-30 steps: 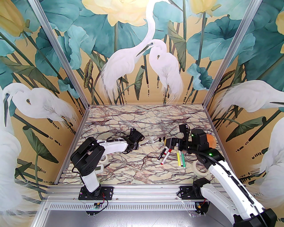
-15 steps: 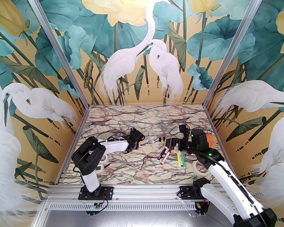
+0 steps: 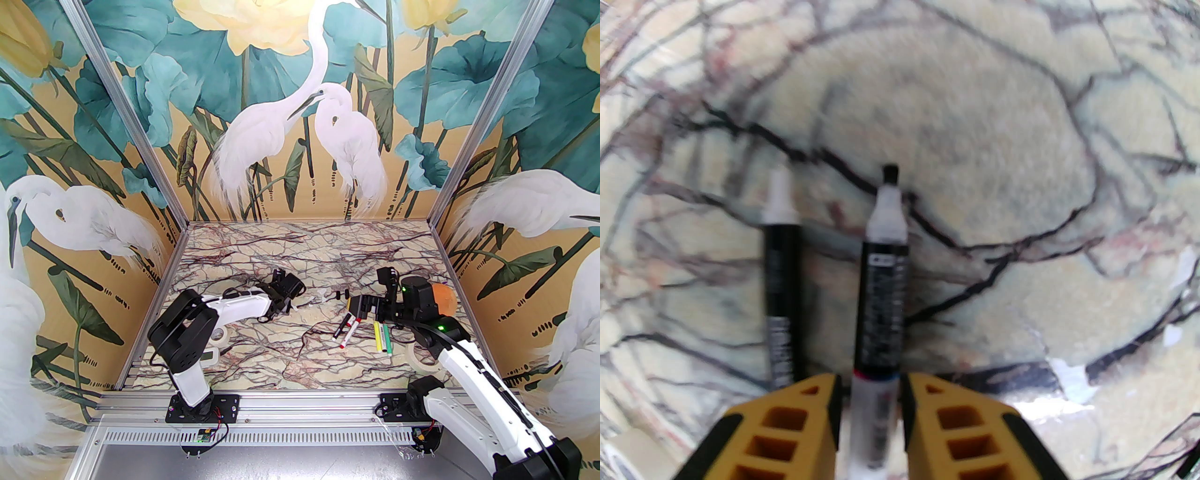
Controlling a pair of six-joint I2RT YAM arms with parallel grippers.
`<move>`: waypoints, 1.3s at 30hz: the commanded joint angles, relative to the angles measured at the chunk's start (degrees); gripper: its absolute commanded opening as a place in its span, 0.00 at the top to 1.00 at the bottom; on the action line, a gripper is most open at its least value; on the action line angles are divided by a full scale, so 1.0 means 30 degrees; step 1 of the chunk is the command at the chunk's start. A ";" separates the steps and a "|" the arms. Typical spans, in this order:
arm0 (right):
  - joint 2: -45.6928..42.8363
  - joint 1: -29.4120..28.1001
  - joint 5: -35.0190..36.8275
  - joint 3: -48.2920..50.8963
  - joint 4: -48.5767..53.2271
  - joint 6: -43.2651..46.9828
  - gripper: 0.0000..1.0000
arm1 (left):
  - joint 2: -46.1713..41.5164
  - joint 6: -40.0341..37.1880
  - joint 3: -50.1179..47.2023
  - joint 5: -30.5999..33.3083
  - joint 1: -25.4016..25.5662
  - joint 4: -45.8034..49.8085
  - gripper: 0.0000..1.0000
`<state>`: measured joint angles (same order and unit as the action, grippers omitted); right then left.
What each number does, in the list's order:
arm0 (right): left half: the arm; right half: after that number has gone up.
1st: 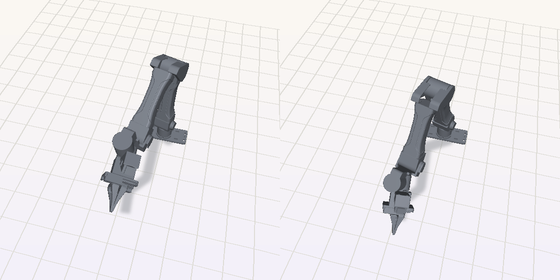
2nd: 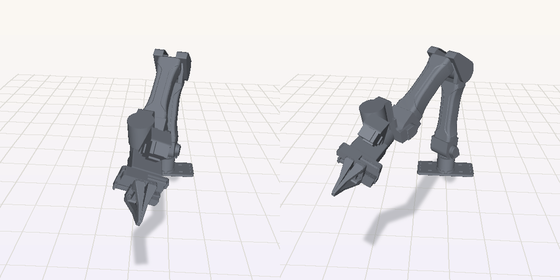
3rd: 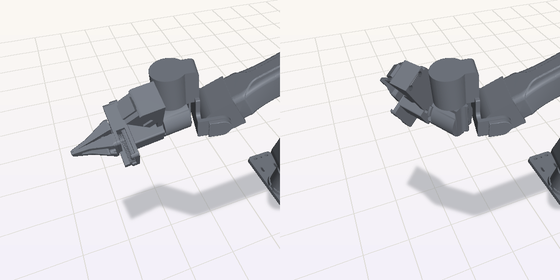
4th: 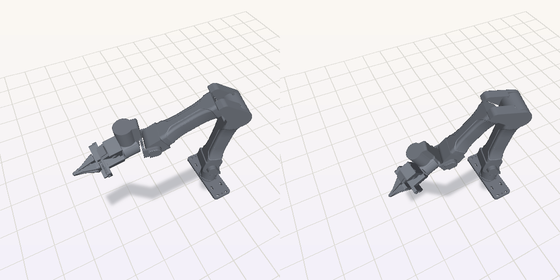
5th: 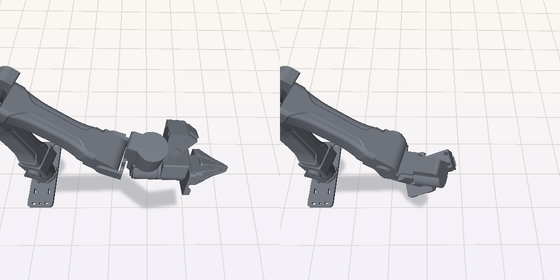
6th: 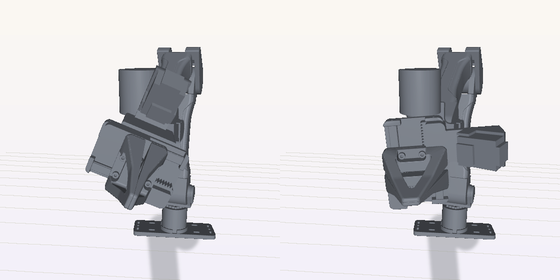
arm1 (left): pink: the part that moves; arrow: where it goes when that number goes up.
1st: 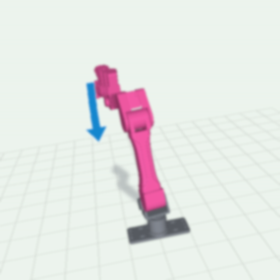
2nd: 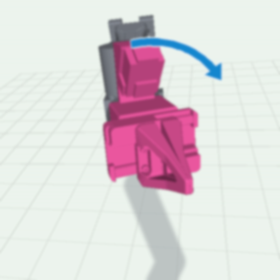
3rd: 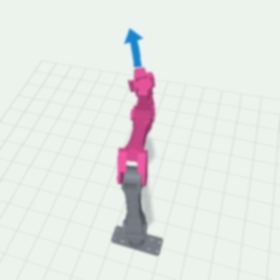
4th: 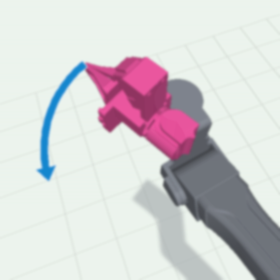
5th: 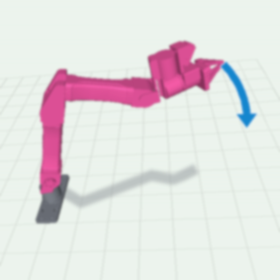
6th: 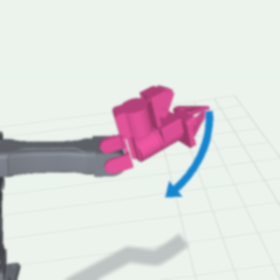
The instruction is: Open the pen caps
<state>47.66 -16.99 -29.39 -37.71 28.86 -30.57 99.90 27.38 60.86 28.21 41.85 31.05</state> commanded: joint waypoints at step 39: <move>-0.2346 -0.0169 0.2911 0.0089 0.3553 -0.0387 0.00 | 0.5834 -0.3764 0.6892 -1.6317 0.3838 -0.1159 0.68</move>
<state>40.58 -17.28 -20.95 -37.54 38.92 -31.70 115.46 17.74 80.16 -18.65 53.04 24.51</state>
